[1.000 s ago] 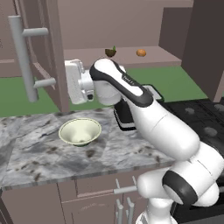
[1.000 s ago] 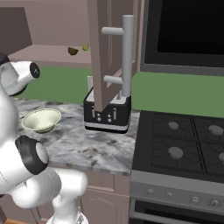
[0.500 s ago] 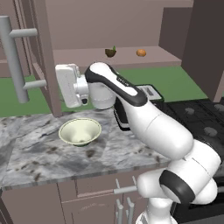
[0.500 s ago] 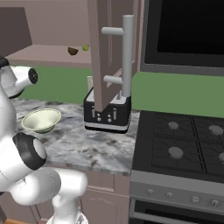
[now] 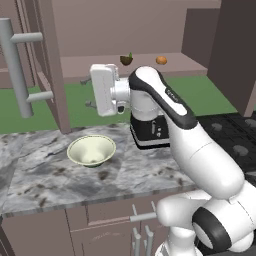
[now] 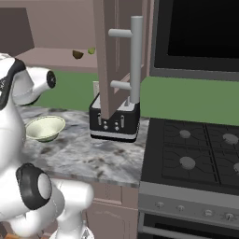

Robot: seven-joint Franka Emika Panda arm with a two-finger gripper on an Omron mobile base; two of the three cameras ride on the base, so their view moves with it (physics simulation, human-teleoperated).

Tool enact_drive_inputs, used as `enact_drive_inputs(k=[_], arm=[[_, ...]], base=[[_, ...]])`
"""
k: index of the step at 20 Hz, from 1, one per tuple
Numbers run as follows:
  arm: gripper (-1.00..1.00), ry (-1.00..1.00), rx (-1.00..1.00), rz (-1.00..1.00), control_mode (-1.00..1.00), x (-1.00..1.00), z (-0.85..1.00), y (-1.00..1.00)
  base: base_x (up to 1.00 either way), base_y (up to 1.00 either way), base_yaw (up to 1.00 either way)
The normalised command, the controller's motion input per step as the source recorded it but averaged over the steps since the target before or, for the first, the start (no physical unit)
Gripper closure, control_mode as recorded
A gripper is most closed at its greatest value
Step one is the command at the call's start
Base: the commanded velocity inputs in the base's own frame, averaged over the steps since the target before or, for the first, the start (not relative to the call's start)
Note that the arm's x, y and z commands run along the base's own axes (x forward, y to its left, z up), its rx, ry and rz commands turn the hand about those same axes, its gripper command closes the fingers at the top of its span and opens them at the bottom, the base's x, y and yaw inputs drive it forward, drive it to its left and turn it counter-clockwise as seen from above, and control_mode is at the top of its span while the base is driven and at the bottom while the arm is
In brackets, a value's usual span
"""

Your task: Open the cabinet. Pick the kiwi and tangerine from the cabinet and place them into the bowl. Then close the cabinet.

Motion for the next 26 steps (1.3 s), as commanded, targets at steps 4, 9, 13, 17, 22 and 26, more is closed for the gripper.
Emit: enact_drive_inputs(k=[4,9,13,17,22,26], arm=[[-1.0,0.0,-0.17,-0.01,-1.0,-0.16,0.2,-0.62],[-1.0,-0.01,-0.34,-0.01,-1.0,-0.3,0.07,-0.52],[-1.0,0.0,-0.35,-0.05,-1.0,-0.21,0.0,-0.64],[-1.0,0.0,-0.33,-0.05,-1.0,-0.18,0.0,-0.67],[-1.0,-0.11,-0.37,-0.12,-1.0,-0.12,-0.04,-0.49],[-1.0,-0.25,-0.35,-0.12,-1.0,-0.01,-0.09,-0.39]], base=[[0.0,0.0,0.0],[0.0,0.0,0.0],[0.0,0.0,0.0],[0.0,0.0,0.0],[0.0,0.0,0.0],[0.0,0.0,0.0]])
